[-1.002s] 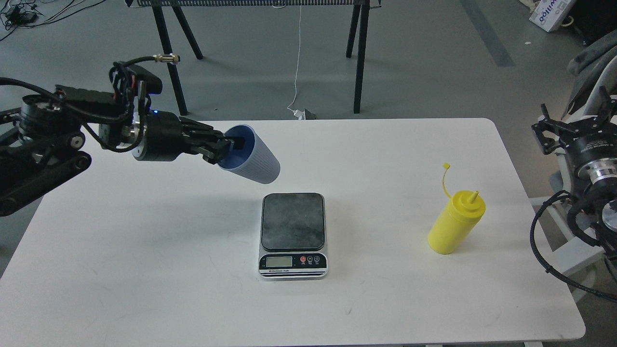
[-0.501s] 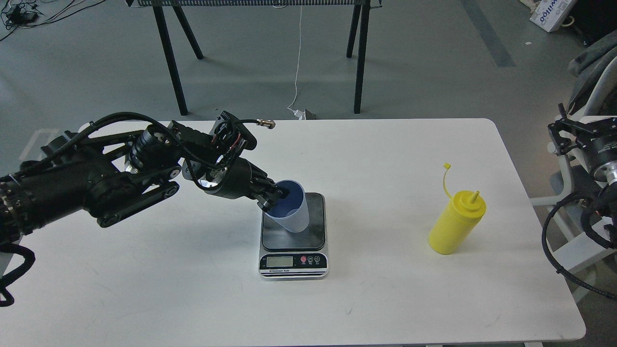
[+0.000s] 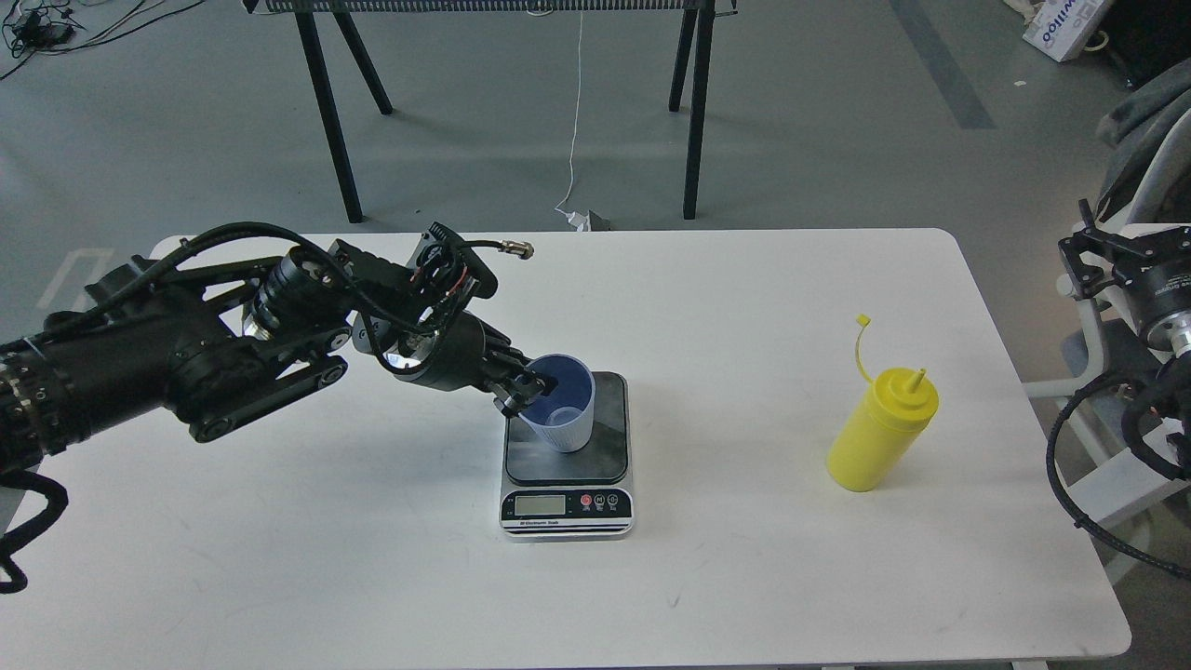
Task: Pour seasoning into cup on scale with both arms
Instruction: 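Lift the blue cup and carry it onto the scale with the left gripper, then release the cup and raise the left gripper away from the scale, then lower the right gripper to the yellow squeeze bottle and grasp it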
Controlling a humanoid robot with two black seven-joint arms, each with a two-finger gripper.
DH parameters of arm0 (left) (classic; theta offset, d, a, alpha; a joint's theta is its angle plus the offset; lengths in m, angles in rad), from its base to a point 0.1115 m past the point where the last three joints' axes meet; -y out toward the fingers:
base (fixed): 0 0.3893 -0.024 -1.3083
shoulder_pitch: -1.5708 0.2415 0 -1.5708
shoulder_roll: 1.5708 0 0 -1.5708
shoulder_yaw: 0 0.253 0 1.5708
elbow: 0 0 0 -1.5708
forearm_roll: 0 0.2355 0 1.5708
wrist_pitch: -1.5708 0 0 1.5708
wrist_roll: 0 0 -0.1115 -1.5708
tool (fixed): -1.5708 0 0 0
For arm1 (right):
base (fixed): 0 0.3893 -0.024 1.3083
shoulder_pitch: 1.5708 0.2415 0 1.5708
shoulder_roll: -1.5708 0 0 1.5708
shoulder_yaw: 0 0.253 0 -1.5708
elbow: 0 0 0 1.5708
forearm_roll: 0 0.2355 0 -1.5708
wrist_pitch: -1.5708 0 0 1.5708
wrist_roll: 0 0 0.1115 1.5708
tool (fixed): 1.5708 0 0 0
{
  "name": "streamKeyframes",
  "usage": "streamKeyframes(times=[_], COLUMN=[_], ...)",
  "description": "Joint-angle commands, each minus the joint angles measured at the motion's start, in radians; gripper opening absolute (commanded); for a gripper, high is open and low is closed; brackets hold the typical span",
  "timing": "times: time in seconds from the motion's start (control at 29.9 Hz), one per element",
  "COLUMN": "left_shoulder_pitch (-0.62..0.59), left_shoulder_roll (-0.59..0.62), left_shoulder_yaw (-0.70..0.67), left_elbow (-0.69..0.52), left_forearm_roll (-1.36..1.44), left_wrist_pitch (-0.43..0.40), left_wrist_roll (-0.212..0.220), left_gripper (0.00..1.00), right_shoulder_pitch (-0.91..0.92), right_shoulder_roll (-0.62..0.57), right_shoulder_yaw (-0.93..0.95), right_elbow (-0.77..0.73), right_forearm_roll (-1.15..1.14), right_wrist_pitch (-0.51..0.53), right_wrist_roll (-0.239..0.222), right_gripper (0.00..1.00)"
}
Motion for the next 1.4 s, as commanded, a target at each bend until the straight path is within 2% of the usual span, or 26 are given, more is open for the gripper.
streamKeyframes(times=[0.0,0.13,0.33,0.4,0.43,0.63,0.87,0.97,1.07,1.24,1.37], left_shoulder_pitch=[-0.004,-0.014,-0.056,-0.066,-0.066,-0.064,-0.046,-0.02,-0.003,0.048,0.075], left_shoulder_roll=[-0.001,-0.009,0.042,0.054,0.06,0.108,0.089,0.054,0.034,0.031,0.028], left_shoulder_yaw=[-0.002,-0.022,-0.12,-0.147,-0.181,-0.252,-0.379,-0.384,-0.382,-0.382,-0.385], left_elbow=[-0.003,-0.022,-0.051,-0.043,-0.039,-0.019,0.087,0.188,0.266,0.311,0.311], left_forearm_roll=[-0.002,-0.03,-0.295,-0.425,-0.512,-0.934,-1.29,-1.494,-1.744,-1.97,-2.001], left_wrist_pitch=[0.0,0.0,-0.002,0.011,0.011,0.011,0.021,0.046,0.031,-0.029,-0.03], left_wrist_roll=[0.0,-0.009,-0.012,-0.012,-0.012,-0.012,-0.003,-0.008,-0.008,0.002,0.002], left_gripper=[0.33,0.53,0.64,0.94,0.98,1.0,1.0,1.0,1.0,1.0,1.0], right_shoulder_pitch=[0.0,0.0,-0.011,-0.012,-0.015,-0.09,-0.351,-0.489,-0.586,-0.664,-0.744], right_shoulder_roll=[0.0,0.0,-0.009,-0.018,-0.021,-0.089,-0.172,-0.17,-0.156,-0.11,-0.032], right_shoulder_yaw=[-0.001,0.001,-0.001,-0.004,-0.005,-0.002,0.015,0.044,0.058,0.039,0.036], right_elbow=[0.0,0.0,0.003,0.009,0.015,0.129,0.42,0.498,0.493,0.502,0.555], right_forearm_roll=[0.0,0.0,0.002,0.002,0.002,0.003,0.025,0.026,0.028,0.034,0.023], right_wrist_pitch=[0.0,0.0,0.0,0.0,0.0,0.0,0.0,0.0,0.0,0.0,0.0], right_wrist_roll=[0.0,0.0,-0.003,-0.005,-0.005,-0.008,-0.005,0.001,0.006,-0.002,-0.012], right_gripper=[0.99,0.99,0.99,0.99,0.99,0.99,0.99,0.99,0.99,0.99,0.99])
